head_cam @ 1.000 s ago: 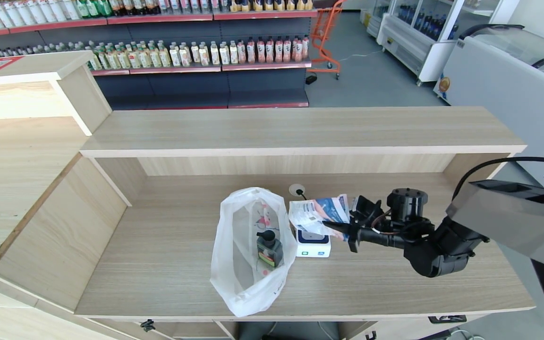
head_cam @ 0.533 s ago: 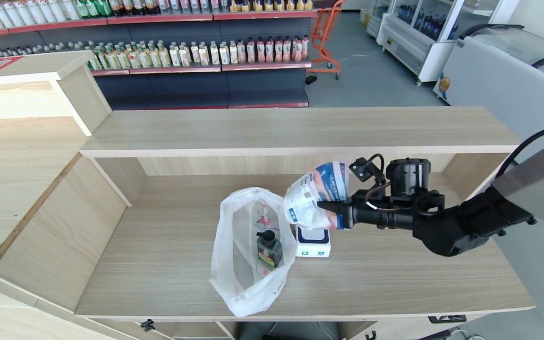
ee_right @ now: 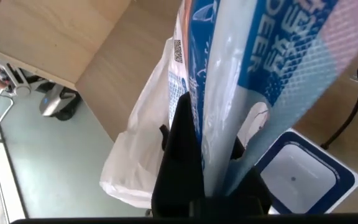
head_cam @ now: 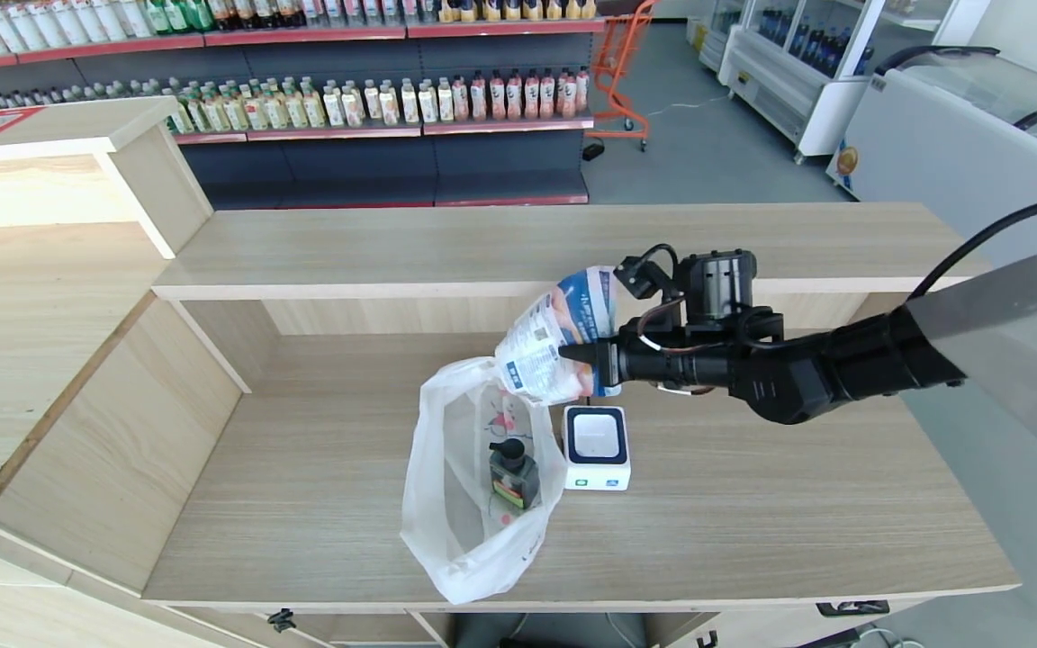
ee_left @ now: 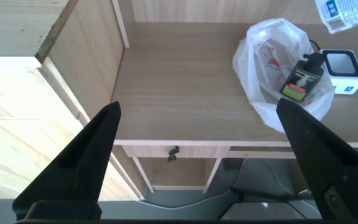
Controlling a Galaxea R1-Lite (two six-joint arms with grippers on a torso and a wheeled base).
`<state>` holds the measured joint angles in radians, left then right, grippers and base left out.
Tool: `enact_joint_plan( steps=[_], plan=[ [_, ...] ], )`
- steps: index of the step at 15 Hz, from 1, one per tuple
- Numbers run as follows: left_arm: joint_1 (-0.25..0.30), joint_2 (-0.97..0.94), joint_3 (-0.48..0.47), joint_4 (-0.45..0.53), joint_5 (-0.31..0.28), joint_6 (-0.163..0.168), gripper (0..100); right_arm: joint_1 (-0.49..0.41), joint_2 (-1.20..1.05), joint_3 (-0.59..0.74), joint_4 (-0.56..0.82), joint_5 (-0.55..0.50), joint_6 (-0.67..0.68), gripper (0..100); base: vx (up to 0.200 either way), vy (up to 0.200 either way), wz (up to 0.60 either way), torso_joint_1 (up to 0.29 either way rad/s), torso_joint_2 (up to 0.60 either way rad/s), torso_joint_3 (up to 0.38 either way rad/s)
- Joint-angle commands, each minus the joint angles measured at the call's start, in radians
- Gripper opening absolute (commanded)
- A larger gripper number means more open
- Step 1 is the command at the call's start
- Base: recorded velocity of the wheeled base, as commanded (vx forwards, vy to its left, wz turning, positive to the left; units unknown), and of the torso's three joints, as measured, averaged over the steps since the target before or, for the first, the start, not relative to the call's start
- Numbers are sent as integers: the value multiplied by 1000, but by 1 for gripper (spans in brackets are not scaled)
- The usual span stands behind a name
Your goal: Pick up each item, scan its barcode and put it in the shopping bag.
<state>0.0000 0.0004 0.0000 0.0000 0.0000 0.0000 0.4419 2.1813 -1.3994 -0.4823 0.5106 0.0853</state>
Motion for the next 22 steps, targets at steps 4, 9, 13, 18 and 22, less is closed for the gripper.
enact_joint_plan(
  steps=[4, 9, 13, 18, 22],
  plan=[
    [0, 1, 0, 0, 0, -2, 100, 66, 101, -73, 44, 0, -32, 0, 0, 0, 0, 0, 0, 0],
    [0, 1, 0, 0, 0, 0, 100, 26, 158, -69, 62, -21, -243, 0, 0, 0, 0, 0, 0, 0],
    [0, 1, 0, 0, 0, 0, 100, 23, 153, -66, 73, -24, -234, 0, 0, 0, 0, 0, 0, 0],
    [0, 1, 0, 0, -2, 0, 100, 46, 213, -78, 70, -27, -277, 0, 0, 0, 0, 0, 0, 0],
    [0, 1, 0, 0, 0, 0, 100, 47, 264, -118, 68, -31, -311, 0, 0, 0, 0, 0, 0, 0]
  ],
)
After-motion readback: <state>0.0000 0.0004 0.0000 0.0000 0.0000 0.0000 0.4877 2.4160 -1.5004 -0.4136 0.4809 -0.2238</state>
